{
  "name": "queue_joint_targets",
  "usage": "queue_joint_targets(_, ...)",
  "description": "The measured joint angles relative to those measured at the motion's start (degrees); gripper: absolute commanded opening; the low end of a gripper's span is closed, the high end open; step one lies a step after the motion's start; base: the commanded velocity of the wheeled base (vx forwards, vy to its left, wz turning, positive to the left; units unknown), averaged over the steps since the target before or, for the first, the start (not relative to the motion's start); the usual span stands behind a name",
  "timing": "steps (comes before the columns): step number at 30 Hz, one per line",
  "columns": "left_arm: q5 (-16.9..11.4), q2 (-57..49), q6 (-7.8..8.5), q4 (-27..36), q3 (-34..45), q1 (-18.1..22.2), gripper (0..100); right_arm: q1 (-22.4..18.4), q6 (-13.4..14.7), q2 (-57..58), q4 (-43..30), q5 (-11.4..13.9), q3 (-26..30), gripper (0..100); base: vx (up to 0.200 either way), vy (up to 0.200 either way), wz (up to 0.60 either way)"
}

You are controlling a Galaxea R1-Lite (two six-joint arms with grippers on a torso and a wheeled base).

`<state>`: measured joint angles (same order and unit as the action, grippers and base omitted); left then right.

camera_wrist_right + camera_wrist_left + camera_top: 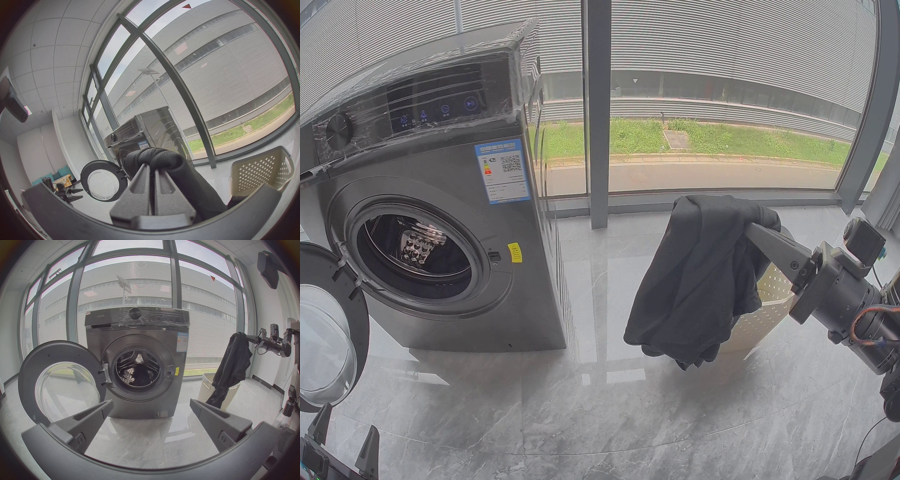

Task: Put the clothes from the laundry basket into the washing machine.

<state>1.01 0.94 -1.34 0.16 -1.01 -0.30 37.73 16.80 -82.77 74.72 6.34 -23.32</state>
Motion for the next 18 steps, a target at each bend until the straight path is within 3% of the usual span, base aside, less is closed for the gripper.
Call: queue_joint_targets(18, 0.0, 0.0, 0.04, 0.0, 0.0, 0.0, 100, 2.6, 0.1, -0.2, 0.0, 0.0, 0.4, 0, 0.0, 0.2, 0.0)
